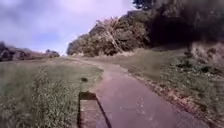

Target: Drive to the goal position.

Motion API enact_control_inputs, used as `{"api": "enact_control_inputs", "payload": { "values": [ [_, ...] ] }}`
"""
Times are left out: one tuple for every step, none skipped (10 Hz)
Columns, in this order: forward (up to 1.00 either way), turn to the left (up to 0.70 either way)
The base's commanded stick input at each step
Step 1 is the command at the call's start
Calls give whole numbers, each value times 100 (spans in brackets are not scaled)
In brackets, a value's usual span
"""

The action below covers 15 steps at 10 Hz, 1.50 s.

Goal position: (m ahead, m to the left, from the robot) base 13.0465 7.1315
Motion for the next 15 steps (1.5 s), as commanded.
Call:
{"api": "enact_control_inputs", "payload": {
  "values": [
    [70, 0],
    [70, 0],
    [70, 0],
    [70, 0],
    [70, 0],
    [70, 0],
    [70, 0],
    [70, 0],
    [70, 0],
    [70, 0],
    [70, 0],
    [70, 0],
    [70, 0],
    [70, 0],
    [70, 0]
  ]
}}
